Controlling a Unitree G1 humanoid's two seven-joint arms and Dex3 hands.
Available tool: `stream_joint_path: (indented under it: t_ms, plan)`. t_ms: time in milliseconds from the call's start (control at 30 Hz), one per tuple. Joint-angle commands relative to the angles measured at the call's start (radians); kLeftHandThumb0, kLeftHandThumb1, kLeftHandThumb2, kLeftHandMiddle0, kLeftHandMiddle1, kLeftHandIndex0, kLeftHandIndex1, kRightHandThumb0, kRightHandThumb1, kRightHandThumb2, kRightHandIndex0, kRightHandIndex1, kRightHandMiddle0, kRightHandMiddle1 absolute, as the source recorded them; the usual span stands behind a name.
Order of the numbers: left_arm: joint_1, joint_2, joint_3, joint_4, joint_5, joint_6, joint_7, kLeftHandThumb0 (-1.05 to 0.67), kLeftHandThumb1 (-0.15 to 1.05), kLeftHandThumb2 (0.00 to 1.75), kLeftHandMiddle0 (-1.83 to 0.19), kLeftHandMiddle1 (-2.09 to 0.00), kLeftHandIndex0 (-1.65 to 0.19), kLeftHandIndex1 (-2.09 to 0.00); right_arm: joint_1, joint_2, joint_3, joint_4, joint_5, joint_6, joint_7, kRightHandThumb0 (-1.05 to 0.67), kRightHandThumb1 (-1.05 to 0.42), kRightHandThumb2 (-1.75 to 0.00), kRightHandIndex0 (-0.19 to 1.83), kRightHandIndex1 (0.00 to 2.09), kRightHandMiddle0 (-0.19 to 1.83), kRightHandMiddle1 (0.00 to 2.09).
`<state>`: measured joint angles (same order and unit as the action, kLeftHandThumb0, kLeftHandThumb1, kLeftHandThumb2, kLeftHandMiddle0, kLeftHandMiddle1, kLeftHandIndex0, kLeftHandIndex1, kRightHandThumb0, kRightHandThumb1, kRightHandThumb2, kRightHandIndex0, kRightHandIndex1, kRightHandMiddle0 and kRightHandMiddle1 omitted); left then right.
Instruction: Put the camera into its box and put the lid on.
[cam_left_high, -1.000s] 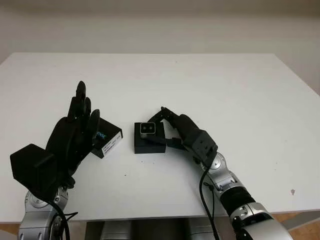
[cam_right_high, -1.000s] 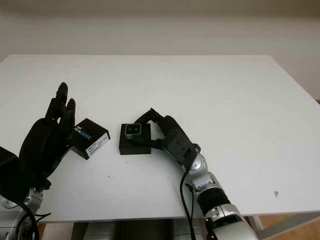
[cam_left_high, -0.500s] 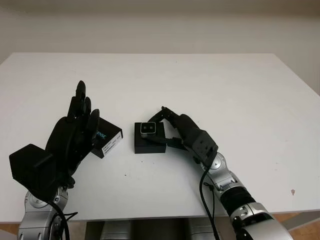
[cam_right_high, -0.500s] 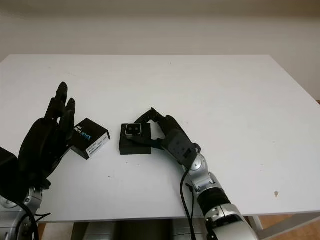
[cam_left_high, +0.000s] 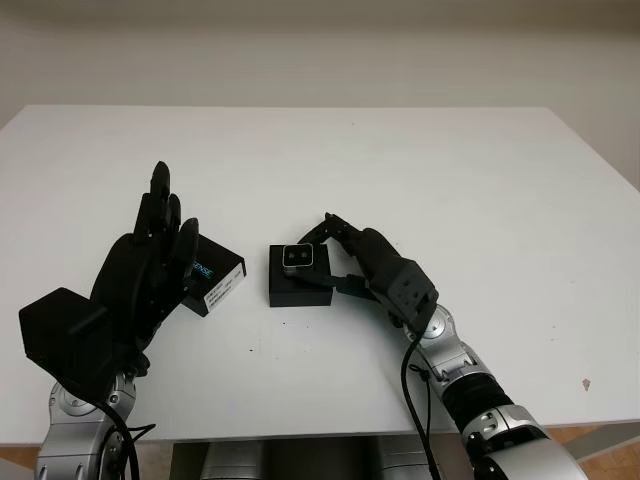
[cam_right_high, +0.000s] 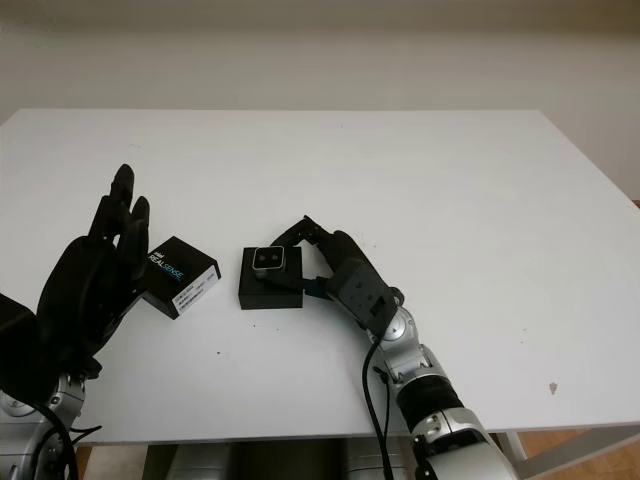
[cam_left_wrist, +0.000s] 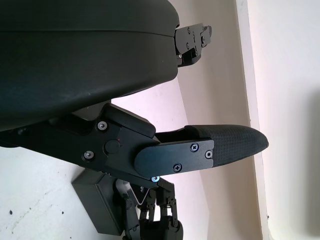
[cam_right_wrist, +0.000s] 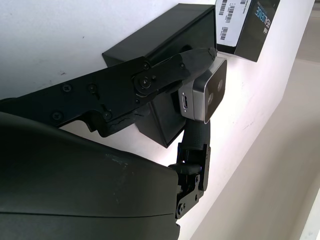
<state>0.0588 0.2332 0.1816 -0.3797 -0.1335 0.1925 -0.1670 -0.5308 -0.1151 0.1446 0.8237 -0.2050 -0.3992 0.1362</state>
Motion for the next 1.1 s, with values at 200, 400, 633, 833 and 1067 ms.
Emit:
stream_joint_path:
  t_ms: [200, 400, 633, 833, 1067]
  plan:
    - [-0.010, 0.008, 0.003, -0.017, -0.006, 0.003, -0.006, -0.84, 1.05, 0.57, 0.19, 0.00, 0.19, 0.00, 0.008, -0.028, 0.009, -0.011, -0.005, 0.037, 0.033, -0.71, -0.97, -0.06, -0.14, 0.04, 0.10, 0.50]
    - [-0.006, 0.004, 0.003, -0.019, -0.005, 0.003, -0.001, -0.84, 1.05, 0.56, 0.19, 0.00, 0.19, 0.00, 0.013, -0.040, 0.032, -0.037, -0.040, 0.051, 0.032, -0.83, -0.96, -0.06, -0.19, 0.00, -0.08, 0.12]
    - [-0.007, 0.007, 0.000, -0.015, 0.005, -0.004, 0.000, -0.83, 1.05, 0.57, 0.19, 0.00, 0.19, 0.00, 0.024, -0.041, 0.045, -0.052, -0.046, 0.042, 0.031, -0.81, -0.96, -0.05, -0.19, 0.00, -0.13, 0.08]
    - [-0.005, 0.002, 0.001, -0.022, 0.007, 0.001, 0.007, -0.83, 1.05, 0.56, 0.19, 0.00, 0.19, 0.00, 0.030, -0.041, 0.050, -0.063, -0.055, 0.035, 0.018, -0.79, -0.95, -0.05, -0.19, 0.00, -0.19, 0.01]
    - [-0.001, 0.006, -0.002, -0.023, 0.014, -0.001, 0.004, -0.83, 1.05, 0.57, 0.19, 0.00, 0.19, 0.00, 0.063, -0.038, 0.032, -0.270, -0.127, 0.075, -0.157, -0.72, -0.89, -0.04, -0.08, 0.06, 0.02, 0.11]
